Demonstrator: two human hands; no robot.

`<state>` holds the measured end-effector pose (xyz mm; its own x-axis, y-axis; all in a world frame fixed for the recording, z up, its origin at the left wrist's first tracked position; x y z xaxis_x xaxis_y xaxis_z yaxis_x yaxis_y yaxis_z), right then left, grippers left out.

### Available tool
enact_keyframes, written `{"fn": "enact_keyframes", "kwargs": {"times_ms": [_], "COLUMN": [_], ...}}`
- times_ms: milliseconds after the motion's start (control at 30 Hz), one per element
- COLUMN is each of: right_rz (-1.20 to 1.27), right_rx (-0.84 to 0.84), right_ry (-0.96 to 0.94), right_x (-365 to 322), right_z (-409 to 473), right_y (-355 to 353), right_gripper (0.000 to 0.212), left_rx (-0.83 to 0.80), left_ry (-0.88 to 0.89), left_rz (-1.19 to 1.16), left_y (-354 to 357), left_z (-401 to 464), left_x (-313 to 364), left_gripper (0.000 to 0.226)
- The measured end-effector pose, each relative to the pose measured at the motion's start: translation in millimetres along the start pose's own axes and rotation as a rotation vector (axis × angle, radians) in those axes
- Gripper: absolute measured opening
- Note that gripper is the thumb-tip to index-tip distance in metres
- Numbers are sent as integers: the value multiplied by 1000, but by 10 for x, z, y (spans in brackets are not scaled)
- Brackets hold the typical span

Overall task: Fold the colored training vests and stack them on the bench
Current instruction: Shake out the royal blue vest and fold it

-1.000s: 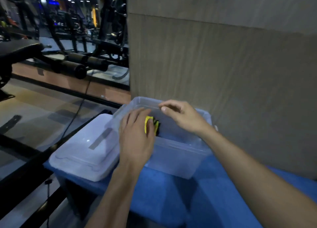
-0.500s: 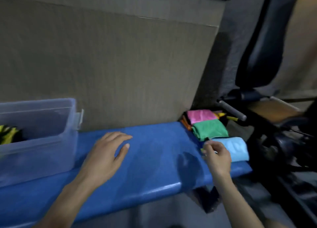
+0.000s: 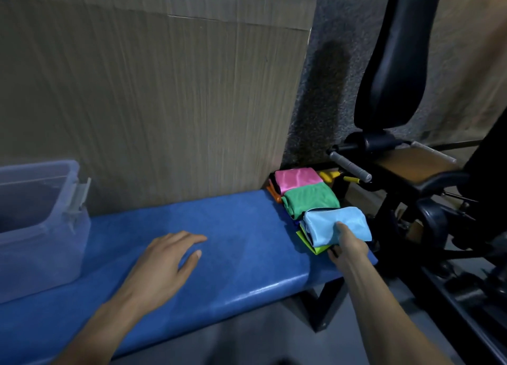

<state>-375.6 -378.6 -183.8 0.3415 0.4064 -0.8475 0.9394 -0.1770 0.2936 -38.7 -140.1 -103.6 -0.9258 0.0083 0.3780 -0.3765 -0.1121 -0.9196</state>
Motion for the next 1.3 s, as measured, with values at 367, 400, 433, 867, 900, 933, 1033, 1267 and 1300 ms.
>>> {"fn": "enact_keyframes", "kwargs": {"times_ms": [367,400,433,867,900,933,1033,1267,1300], "right_rz": [36,35,25,-346,-381,-418,-551,-879,-946], "right_rx": [-93,-133,-183,-1270,-1296,-1317,-1385,-1549,-1586], "right_ry": [-76,-101,-123,61,51,39,-6,-129,-187], "right_x": [19,45,72,368,398,432,586,917,889], "right_z": [-598,-751,-906,-2822,-2904,-2983,-3251,-3746,-3820], "right_y": [252,332,422,2648,2822,3004,3555,4797,4985], "right_gripper": [38,33,28,42,40,40,45,35,32], "left_rx": [61,88,124,46,68,99,314,763,815], "left_ry": [11,13,18,-105,-56,-22,-52,-197,-219], "left_rz": [-44,-79,-127,-1385,-1394,-1391,-1243,-979,-891], "left_y": [-109,-144,-186,-983,-1101,-1216,-1469,-1807,-1903], "left_z": [-177,-204,-231,-846,-924,-1007,-1244,-1710,-1823], "left_x": [-91,-92,-76,-342,-370,-403,-647,-1347,-1465], "left_gripper": [39,35,28,67,66,66,40,21,19]}}
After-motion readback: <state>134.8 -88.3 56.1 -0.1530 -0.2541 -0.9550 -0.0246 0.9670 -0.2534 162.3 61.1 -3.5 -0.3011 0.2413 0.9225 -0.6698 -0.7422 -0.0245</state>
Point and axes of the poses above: each hand's wrist, its own z-axis towards the middle knuckle, its own y-axis out of the palm, x = y × z, the point moved 6 cm from there along z, towards the middle knuckle, and after that the axes turned 15 degrees about -x, right-handed, at the moved point
